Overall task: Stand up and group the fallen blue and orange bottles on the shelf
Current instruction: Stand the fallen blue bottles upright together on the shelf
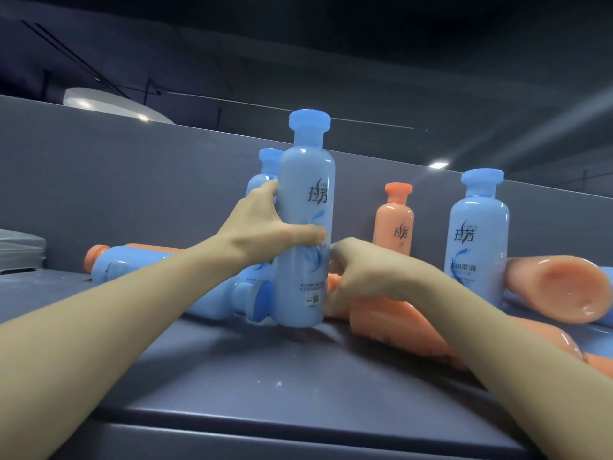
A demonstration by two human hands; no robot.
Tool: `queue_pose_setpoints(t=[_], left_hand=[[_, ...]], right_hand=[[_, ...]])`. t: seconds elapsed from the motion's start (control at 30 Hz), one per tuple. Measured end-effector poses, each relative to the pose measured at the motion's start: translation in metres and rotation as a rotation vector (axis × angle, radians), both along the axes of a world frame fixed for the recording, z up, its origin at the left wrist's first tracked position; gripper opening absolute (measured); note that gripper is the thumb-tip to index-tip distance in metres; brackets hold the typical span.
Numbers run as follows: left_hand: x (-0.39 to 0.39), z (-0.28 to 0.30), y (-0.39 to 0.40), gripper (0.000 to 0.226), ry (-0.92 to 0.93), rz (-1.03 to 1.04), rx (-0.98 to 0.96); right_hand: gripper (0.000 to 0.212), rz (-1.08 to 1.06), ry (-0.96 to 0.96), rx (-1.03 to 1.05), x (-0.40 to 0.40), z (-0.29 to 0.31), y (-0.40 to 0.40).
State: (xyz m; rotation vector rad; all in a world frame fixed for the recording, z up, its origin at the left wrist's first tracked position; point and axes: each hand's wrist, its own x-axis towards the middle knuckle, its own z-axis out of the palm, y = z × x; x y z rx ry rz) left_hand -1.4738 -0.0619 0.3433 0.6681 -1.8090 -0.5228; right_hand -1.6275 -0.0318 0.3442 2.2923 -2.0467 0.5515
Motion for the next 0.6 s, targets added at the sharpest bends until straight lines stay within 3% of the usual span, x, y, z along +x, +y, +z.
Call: queue_pose_setpoints(t=[0.1,0.23,0.4,0.6], left_hand=[[0.0,0.0,0.0,0.058,0.005,0.002,0.009],[-0.002,0.0,-0.002,0.057,-0.012,-0.016,0.022],[-0.003,-0.001,-0.005,0.048,-0.032,-0.038,0.015],[-0.003,-0.001,-0.005,0.059,-0.038,-0.019,0.014]], right_hand=[[0.037,-0.144,0.26,-0.022,0.001,-0.003,-0.005],[0.036,-0.185,0.426,-0.007,0.005,-0.011,-0.019],[0.046,-0.128,0.462,0.111,0.013,-0.006,-0.022],[0.041,-0.151,0.515,0.117,0.015,-0.005,-0.012]])
